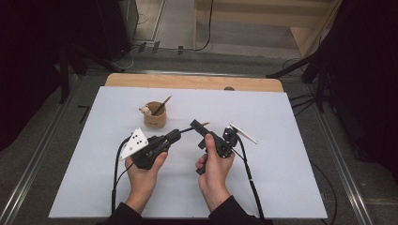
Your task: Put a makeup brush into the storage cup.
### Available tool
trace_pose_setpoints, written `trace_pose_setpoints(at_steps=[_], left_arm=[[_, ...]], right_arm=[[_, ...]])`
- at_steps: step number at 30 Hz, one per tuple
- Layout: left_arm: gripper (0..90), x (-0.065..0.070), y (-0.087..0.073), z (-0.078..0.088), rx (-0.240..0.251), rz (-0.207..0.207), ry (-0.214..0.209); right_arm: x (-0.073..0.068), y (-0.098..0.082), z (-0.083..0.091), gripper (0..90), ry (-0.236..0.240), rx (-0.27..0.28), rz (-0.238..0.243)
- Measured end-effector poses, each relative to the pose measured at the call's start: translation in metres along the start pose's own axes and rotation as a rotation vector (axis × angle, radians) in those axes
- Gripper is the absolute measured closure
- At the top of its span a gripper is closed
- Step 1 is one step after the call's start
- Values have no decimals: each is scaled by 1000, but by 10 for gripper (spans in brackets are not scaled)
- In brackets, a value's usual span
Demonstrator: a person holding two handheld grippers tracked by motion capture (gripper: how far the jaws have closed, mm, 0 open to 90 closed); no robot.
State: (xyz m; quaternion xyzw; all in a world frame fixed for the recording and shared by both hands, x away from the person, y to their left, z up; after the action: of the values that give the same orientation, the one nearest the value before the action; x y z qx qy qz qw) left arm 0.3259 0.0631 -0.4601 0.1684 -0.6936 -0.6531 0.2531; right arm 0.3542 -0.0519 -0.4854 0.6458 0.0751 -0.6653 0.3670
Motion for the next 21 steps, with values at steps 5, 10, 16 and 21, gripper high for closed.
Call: trace_pose_setpoints(at_steps=[5, 10, 16, 21], left_arm=[[861, 2, -2, -1, -9, -13, -10], [861, 3, -2, -1, -5, -18, -13], [741, 5, -4, -1, -7, 15, -59], [547, 7, -6, -5, -47, 12, -58]], right_arm=[[0, 1, 0, 473, 13, -2, -4], [0, 2, 0, 533, 11, -7, -16], [-4, 8, 4, 810, 70, 23, -7], [-12, 10, 7, 842, 118, 29, 73]])
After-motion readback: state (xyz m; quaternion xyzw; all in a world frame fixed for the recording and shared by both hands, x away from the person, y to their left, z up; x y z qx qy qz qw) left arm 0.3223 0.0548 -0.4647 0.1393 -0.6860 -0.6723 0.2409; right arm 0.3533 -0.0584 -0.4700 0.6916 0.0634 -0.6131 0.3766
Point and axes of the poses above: each handheld gripper's, and its own axes: z roughly backward along the jaws, y roughly out of its top, x roughly to its right, the point moved 9 cm from there along -z, roughly forward along the jaws, and after that the axes turned 6 degrees about x, right-handed, at the moved point
